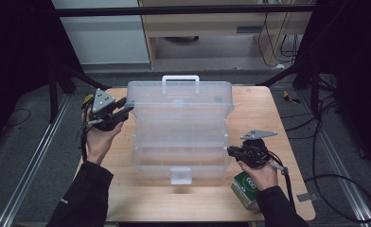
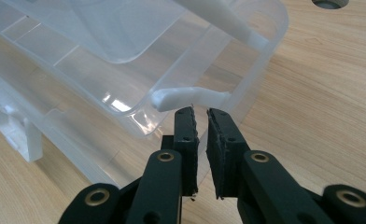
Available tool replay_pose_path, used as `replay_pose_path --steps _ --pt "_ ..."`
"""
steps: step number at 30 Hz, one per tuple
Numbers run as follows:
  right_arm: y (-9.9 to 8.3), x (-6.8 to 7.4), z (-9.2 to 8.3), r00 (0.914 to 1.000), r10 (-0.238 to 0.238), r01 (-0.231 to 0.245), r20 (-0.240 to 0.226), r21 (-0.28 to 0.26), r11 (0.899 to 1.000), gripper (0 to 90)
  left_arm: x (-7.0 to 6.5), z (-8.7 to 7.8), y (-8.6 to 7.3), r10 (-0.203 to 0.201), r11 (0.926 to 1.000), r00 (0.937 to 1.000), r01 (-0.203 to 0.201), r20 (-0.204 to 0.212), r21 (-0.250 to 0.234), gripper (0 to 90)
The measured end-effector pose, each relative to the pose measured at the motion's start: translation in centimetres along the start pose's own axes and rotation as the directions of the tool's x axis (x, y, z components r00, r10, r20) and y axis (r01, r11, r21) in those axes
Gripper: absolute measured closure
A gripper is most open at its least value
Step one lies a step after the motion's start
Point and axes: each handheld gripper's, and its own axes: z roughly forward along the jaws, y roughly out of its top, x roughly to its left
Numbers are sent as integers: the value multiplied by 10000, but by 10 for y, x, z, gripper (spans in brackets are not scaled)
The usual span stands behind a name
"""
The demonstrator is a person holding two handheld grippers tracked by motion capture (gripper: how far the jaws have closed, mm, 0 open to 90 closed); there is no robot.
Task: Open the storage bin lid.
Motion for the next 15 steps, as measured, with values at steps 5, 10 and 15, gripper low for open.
replay_pose_path --steps 5,10,15 --pt "0 0 0 10000 -26 26 23 6 10000 822 2 5 5 69 10000 9998 -68 -171 56 695" --pt "0 0 0 10000 -7 7 17 8 10000 821 3 9 8 -21 10000 9996 23 -272 82 713" --pt "0 0 0 10000 50 -50 1 39 10000 821 5 14 11 -81 9999 9992 85 -391 118 727"
